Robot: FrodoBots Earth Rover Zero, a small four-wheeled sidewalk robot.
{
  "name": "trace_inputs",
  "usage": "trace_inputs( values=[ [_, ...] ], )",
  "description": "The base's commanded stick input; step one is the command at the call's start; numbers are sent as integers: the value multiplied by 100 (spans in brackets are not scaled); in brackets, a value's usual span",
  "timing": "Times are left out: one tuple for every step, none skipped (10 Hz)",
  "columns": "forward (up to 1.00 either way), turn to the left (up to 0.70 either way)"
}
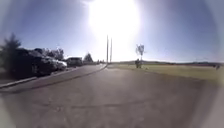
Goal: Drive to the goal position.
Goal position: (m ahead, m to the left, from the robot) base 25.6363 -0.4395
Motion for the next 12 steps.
trace_inputs(
  values=[
    [100, 0],
    [100, 0],
    [100, 0],
    [100, 0],
    [100, 0],
    [100, 0],
    [100, 0],
    [100, 40],
    [100, 40],
    [100, 40],
    [100, 40],
    [100, 40]
  ],
)
